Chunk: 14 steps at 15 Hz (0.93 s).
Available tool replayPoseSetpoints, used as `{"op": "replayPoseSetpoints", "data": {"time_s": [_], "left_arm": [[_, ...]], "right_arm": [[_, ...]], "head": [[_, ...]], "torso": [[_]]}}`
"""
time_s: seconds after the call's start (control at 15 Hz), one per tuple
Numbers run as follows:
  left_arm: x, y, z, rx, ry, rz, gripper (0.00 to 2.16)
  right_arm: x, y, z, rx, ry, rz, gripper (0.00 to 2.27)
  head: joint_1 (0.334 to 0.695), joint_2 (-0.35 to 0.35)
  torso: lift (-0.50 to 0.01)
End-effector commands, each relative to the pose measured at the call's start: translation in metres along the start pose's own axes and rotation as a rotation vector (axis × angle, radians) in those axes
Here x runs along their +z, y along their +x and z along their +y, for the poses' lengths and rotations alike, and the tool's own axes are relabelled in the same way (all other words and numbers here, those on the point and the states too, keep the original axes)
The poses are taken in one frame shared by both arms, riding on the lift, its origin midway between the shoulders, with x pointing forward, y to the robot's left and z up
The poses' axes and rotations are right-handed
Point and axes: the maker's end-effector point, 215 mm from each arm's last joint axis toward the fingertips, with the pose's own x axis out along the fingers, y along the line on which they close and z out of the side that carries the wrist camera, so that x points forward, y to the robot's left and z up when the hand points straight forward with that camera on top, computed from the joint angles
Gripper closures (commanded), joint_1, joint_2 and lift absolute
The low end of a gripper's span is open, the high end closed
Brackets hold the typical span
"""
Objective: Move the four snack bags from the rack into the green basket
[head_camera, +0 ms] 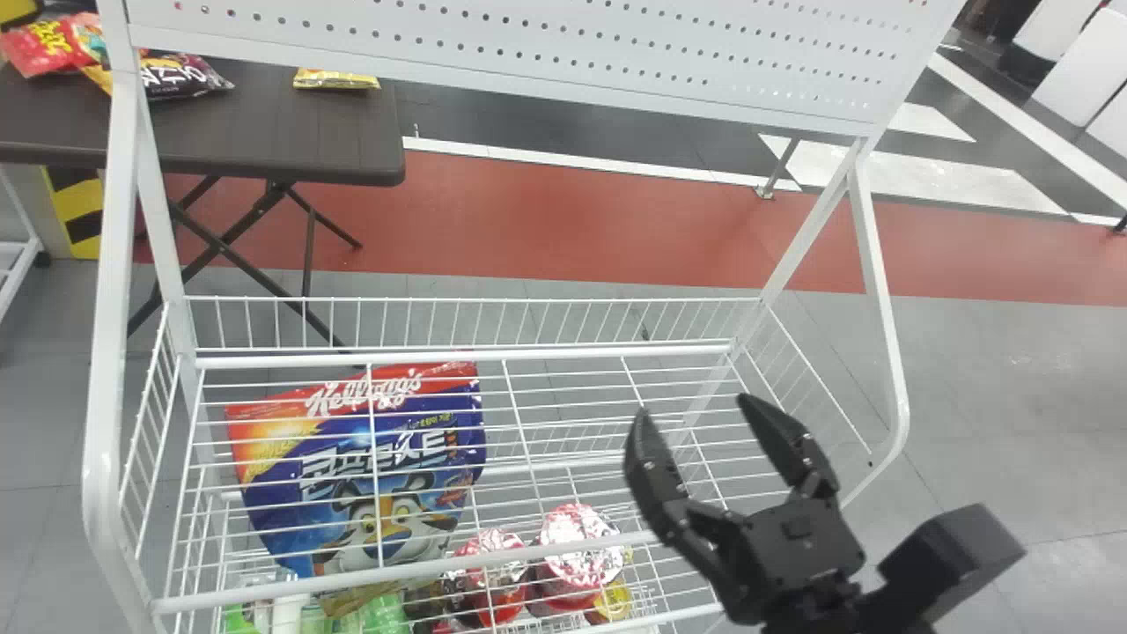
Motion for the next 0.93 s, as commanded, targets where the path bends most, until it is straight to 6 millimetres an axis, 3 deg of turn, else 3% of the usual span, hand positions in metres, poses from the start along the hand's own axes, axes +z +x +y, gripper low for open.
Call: {"op": "replayPoseSetpoints", "data": {"time_s": [0.0,0.87], "left_arm": [[-0.0011,-0.0005,0.0001,0.000,0.002,-0.001,1.48],[0.0014,-0.0032,-0.0014,0.001,0.007,-0.006,1.48]], "right_arm": [[-0.0106,0.0015,0.0118,0.017,0.013,0.029,0.03],[-0.0099,0.0014,0.0108,0.015,0.023,0.053,0.04]], "head": [[0.695,-0.350],[0.695,-0.350]], "torso": [[0.000],[0.000]]}}
